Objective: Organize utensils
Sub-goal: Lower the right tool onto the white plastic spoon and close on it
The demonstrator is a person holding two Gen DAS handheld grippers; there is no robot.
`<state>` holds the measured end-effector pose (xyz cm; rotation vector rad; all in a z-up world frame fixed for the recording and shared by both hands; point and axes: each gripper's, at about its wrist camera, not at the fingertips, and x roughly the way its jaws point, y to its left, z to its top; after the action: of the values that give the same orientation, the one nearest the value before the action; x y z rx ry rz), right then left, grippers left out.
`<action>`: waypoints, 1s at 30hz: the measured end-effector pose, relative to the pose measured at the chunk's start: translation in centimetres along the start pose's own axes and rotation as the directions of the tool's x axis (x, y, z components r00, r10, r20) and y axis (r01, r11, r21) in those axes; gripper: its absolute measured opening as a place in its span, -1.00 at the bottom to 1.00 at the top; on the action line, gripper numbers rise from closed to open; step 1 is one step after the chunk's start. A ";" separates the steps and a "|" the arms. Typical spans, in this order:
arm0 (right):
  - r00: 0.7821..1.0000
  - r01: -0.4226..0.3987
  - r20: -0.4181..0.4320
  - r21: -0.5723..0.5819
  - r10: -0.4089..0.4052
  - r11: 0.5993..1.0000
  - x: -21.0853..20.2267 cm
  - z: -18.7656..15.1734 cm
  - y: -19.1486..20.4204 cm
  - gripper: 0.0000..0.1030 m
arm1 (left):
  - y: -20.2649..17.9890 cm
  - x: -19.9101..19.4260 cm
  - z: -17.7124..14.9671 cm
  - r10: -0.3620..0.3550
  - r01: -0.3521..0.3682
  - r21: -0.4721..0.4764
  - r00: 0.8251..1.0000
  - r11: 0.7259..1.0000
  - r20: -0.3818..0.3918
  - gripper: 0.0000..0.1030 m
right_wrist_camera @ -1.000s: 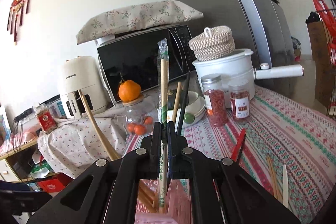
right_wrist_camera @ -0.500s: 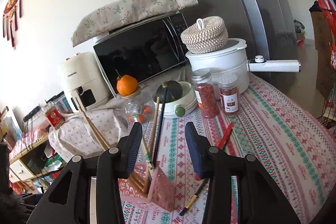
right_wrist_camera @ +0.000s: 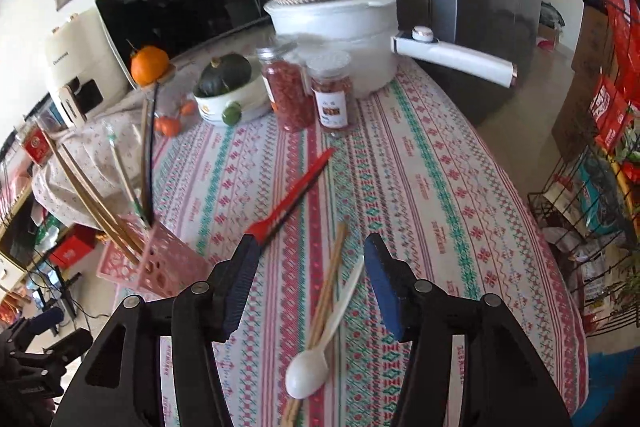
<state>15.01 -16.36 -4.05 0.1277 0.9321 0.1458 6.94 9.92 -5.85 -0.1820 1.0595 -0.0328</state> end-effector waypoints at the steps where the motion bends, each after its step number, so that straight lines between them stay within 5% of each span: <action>1: 0.999 0.010 -0.040 0.009 -0.009 1.000 0.8 -0.3 -0.6 0.13 | -0.2 0.3 -0.2 -0.007 0.007 0.004 1.000 1.000 -0.012 0.99; 6: 0.959 0.068 -0.278 0.019 -0.060 0.998 6.1 -2.1 -2.4 0.13 | -1.0 2.0 -0.8 -0.029 0.031 0.023 0.996 0.999 -0.088 0.99; 10: 0.927 0.076 -0.370 0.027 -0.061 0.997 8.7 -2.9 -3.2 0.13 | -1.3 2.9 -0.9 -0.042 0.044 0.020 0.991 0.999 -0.126 0.99; 23: 0.900 0.152 -0.408 -0.037 -0.154 0.988 11.4 -2.6 -2.4 0.10 | -1.4 3.4 -1.3 -0.038 0.044 0.035 0.987 0.998 -0.156 0.99; 25: 0.897 0.169 -0.404 -0.060 -0.179 0.984 11.5 -2.6 -1.8 0.01 | -1.4 3.4 -1.3 -0.039 0.045 0.034 0.987 0.998 -0.158 0.99; 30: 0.901 0.146 -0.402 -0.067 -0.161 0.987 11.7 -2.5 -0.8 -0.69 | -1.7 3.2 -1.3 -0.050 0.057 0.045 0.986 0.997 -0.156 0.99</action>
<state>19.92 -14.94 -14.95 -0.0120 1.3516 0.0415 7.50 7.67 -8.94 -0.1649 1.2078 -0.1234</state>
